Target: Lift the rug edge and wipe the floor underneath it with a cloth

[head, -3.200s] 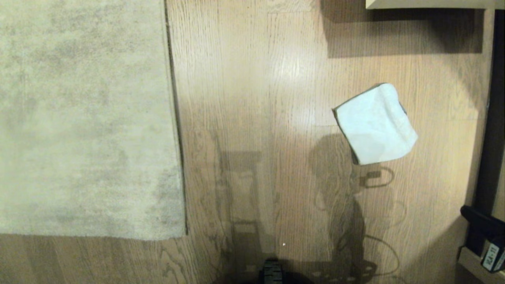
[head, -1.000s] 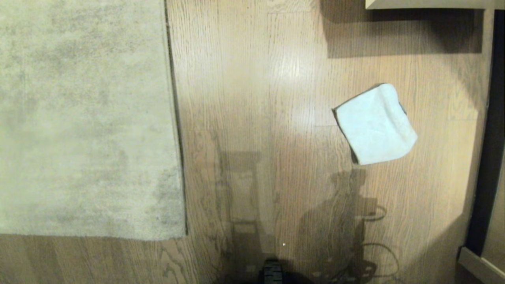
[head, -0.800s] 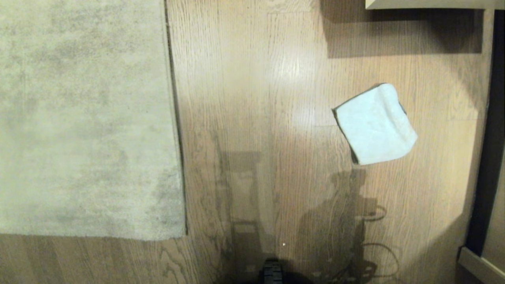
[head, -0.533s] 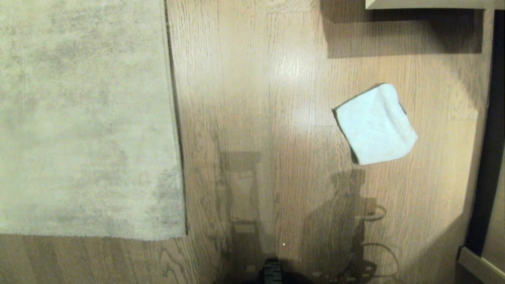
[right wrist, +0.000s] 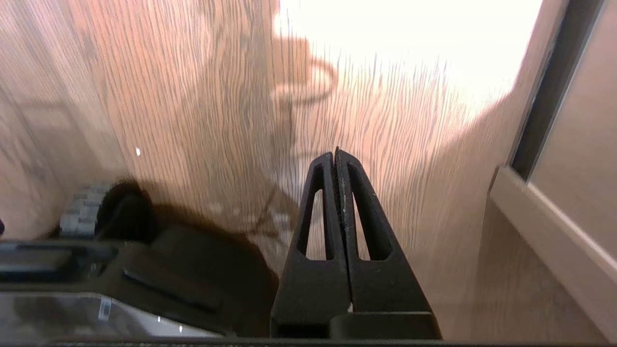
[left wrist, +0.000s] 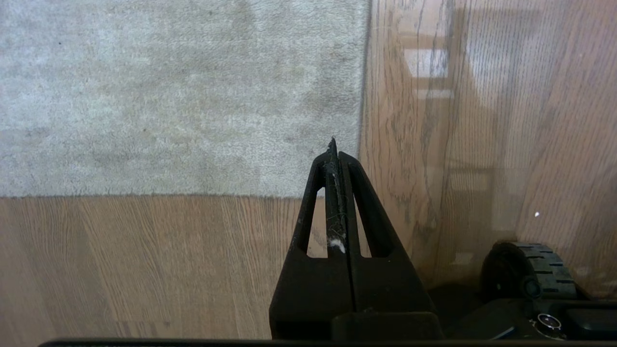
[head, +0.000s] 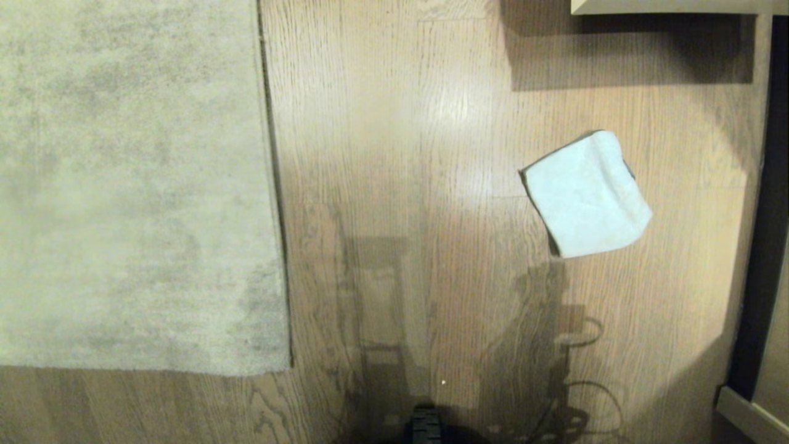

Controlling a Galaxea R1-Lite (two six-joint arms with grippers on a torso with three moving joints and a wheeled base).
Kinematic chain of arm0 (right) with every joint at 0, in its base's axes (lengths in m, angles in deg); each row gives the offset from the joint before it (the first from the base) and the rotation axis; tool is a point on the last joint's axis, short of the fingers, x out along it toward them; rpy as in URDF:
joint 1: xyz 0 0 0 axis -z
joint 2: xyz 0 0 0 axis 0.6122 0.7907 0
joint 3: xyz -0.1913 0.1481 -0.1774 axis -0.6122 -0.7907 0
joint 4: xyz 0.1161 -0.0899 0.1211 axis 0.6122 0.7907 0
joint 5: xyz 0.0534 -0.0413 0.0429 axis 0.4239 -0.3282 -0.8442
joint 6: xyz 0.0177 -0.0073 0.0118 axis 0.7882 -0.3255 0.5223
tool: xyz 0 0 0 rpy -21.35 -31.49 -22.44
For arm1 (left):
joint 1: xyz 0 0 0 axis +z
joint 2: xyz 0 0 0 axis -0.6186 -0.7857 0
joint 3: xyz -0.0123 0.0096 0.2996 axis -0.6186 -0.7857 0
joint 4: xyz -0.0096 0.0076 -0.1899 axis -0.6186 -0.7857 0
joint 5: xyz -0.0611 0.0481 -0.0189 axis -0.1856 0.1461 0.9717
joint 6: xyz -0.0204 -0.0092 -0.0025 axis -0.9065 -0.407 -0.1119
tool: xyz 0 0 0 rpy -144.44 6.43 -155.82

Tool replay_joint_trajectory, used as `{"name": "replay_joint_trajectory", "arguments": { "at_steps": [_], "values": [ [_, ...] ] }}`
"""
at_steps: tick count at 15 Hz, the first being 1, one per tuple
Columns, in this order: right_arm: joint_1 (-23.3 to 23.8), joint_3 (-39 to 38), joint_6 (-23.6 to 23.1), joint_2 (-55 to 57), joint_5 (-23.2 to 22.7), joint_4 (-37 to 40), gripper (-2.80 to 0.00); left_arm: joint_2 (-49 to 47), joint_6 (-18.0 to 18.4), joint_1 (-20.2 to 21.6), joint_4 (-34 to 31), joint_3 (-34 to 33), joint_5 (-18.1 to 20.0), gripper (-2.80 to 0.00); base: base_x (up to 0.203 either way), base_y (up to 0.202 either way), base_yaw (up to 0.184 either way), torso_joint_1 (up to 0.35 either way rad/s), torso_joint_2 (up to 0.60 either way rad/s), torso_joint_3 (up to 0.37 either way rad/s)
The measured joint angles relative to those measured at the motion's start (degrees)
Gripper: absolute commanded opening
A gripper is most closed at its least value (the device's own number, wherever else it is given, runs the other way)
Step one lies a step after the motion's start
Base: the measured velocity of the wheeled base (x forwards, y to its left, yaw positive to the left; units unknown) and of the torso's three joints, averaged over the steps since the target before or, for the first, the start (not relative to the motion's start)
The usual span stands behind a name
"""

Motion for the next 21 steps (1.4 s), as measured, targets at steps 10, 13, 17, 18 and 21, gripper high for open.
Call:
{"name": "replay_joint_trajectory", "arguments": {
  "at_steps": [10, 13, 17, 18, 21],
  "values": [
    [0.5, -0.2, 0.7, -9.1, 0.2, -0.9, -2.8, 0.0, 0.0, 0.0, 0.0, 0.0, 0.0, -2.8, 0.0, 0.0, 0.0, 0.0, 0.0, 0.0],
    [0.5, -0.2, 0.7, -9.4, 0.2, -1.0, -2.8, 0.0, 0.0, 0.0, 0.0, 0.0, 0.0, -2.8, 0.0, 0.0, 0.0, 0.0, 0.0, 0.0],
    [0.4, -0.2, 0.7, -9.5, 0.2, -1.0, -2.8, 0.0, 0.0, 0.0, 0.0, 0.0, 0.0, -2.8, 0.0, 0.0, 0.0, 0.0, 0.0, 0.0],
    [0.4, -0.2, 0.7, -9.5, 0.2, -1.0, -2.8, 0.0, 0.0, 0.0, 0.0, 0.0, 0.0, -2.8, 0.0, 0.0, 0.0, 0.0, 0.0, 0.0],
    [0.4, -0.2, 0.7, -9.6, 0.2, -1.0, -2.8, 0.0, 0.0, 0.0, 0.0, 0.0, 0.0, -2.8, 0.0, 0.0, 0.0, 0.0, 0.0, 0.0]
  ]
}}
